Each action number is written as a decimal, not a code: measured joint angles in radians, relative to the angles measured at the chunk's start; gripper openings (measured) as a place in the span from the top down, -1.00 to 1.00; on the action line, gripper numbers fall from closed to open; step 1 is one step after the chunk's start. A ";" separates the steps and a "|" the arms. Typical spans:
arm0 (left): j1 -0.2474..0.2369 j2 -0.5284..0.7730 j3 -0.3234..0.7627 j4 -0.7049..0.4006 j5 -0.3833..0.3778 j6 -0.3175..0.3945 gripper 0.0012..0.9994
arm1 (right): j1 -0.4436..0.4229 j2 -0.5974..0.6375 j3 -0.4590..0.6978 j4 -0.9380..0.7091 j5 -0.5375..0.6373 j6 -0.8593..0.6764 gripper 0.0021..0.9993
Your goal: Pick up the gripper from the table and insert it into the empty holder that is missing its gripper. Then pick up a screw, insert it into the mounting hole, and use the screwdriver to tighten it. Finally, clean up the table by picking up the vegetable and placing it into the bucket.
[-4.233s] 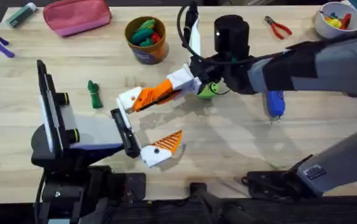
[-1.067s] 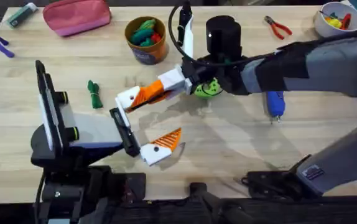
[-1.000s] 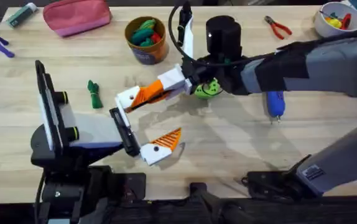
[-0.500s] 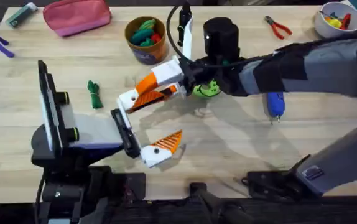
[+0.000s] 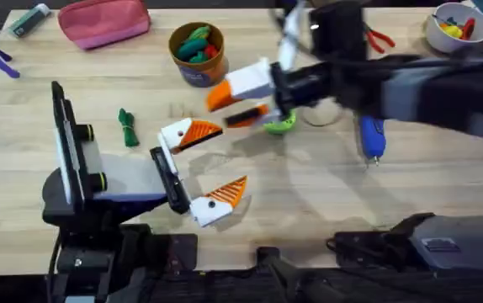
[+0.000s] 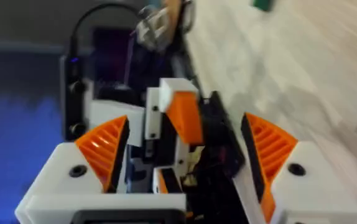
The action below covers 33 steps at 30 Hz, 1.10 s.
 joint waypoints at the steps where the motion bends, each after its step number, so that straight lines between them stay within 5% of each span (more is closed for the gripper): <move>1: 0.000 0.000 0.000 0.000 0.000 0.000 -0.97 | -0.020 -0.036 0.009 -0.122 0.040 -0.052 -0.98; 6: 0.000 0.000 0.000 0.000 0.000 0.000 -0.98 | -0.101 -0.154 0.146 -0.682 0.341 -0.312 -0.98; 14: 0.000 0.000 0.000 0.000 0.000 0.000 -0.97 | -0.089 -0.144 0.498 -1.121 0.756 -0.584 -0.98; 22: 0.000 0.000 0.000 0.000 0.000 0.000 -0.97 | -0.035 0.000 0.631 -1.242 0.999 -0.670 -0.97; 33: 0.000 0.000 0.000 0.000 0.000 0.000 -0.98 | -0.016 0.110 0.635 -1.251 1.098 -0.346 -0.91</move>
